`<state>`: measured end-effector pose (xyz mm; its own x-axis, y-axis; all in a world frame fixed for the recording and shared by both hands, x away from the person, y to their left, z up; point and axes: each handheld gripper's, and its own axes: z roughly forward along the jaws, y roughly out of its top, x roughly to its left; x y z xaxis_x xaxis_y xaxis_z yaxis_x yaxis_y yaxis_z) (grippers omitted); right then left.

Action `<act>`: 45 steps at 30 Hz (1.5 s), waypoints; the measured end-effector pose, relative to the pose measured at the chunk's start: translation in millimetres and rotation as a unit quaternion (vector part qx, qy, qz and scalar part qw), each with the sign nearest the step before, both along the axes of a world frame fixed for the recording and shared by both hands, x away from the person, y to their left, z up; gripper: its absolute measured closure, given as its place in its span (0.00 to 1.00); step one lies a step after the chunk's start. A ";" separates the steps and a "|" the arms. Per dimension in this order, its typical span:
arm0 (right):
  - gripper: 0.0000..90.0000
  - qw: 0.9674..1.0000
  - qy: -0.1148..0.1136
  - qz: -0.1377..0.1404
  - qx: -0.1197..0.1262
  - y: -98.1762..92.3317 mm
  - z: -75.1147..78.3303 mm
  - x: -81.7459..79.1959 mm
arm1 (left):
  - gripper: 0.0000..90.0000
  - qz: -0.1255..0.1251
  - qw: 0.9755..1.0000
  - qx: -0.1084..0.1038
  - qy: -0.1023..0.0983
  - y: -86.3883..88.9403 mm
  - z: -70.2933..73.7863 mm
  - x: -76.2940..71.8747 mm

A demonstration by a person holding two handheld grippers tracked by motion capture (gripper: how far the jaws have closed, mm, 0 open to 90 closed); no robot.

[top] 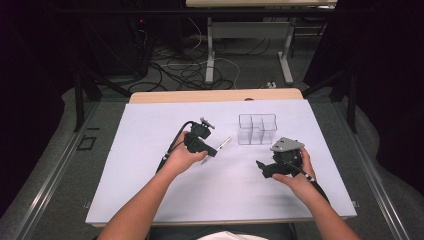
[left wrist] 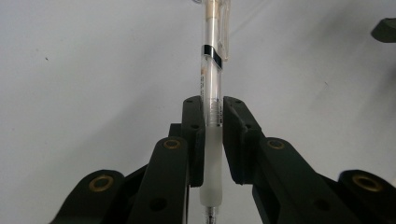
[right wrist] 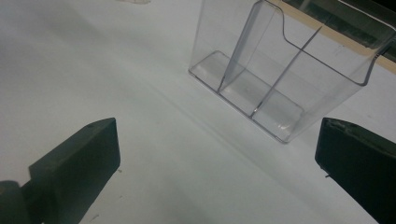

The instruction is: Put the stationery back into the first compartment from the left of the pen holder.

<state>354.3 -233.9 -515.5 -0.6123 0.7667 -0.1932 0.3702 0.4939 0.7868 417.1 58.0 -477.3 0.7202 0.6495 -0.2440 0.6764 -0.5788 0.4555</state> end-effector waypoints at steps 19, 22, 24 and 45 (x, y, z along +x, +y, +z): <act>0.27 0.991 -0.072 0.071 -0.090 23.0 7.3 -11.0 | 0.88 -0.003 0.999 -0.034 0.033 15.4 -4.5 -18.9; 0.33 0.985 -0.094 0.088 -0.119 28.3 7.7 -15.0 | 0.88 -0.004 0.999 -0.037 0.036 16.4 -6.8 -19.9; 0.40 0.979 -0.108 0.111 -0.134 31.4 8.1 -18.0 | 0.88 -0.002 0.998 -0.040 0.042 17.3 -8.1 -20.7; 0.54 0.922 -0.182 0.221 -0.262 64.5 -12.2 -35.2 | 0.88 -0.040 0.995 -0.048 0.072 -1.2 -15.7 -32.0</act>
<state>319.1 -169.4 -527.7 -0.6633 0.2009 -0.7209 -0.2001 0.8807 0.4294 385.1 56.8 -493.0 0.7213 0.5601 -0.4074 0.6926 -0.5916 0.4128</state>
